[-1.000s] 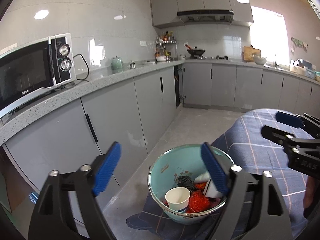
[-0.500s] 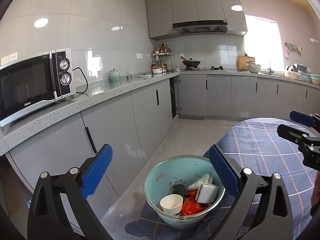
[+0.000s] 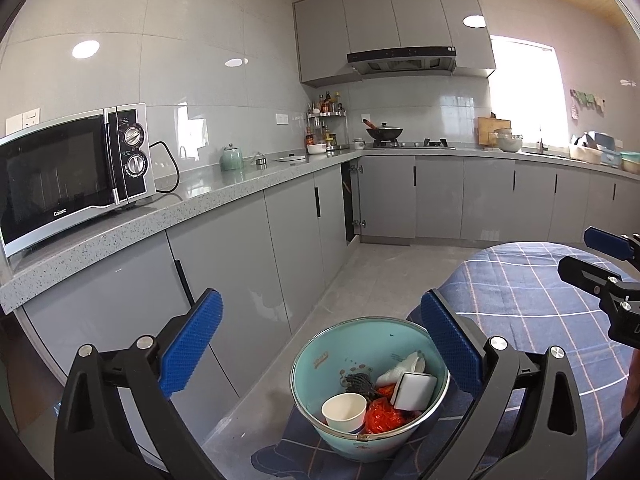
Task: Collect trash
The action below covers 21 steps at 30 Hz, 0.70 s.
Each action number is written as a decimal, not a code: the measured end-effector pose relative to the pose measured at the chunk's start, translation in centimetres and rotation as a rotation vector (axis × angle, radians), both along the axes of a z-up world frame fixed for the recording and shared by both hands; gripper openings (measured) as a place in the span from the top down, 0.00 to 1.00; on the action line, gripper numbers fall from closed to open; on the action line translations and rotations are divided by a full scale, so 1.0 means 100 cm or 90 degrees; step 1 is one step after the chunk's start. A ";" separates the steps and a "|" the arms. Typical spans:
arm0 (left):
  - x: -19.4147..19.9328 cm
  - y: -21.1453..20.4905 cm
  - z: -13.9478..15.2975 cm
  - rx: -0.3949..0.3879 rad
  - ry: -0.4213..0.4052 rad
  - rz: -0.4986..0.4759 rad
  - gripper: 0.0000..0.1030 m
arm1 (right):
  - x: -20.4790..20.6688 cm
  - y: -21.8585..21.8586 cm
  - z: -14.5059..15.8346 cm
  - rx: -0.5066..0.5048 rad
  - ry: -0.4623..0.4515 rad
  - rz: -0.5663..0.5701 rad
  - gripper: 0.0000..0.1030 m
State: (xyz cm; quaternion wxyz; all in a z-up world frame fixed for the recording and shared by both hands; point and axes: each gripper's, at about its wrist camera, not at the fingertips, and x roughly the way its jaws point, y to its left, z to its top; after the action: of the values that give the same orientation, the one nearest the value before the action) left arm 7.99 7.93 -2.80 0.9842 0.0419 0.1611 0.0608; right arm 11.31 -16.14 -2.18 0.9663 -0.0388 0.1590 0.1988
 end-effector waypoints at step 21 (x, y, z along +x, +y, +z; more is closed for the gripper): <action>0.000 -0.002 0.003 0.008 0.001 -0.001 0.05 | -0.005 0.000 0.002 0.001 -0.010 -0.003 0.28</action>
State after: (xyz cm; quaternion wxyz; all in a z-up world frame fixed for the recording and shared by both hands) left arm 7.97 7.71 -2.52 0.9838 0.0482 0.1616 0.0608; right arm 10.81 -16.18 -1.94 0.9679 -0.0390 0.1516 0.1966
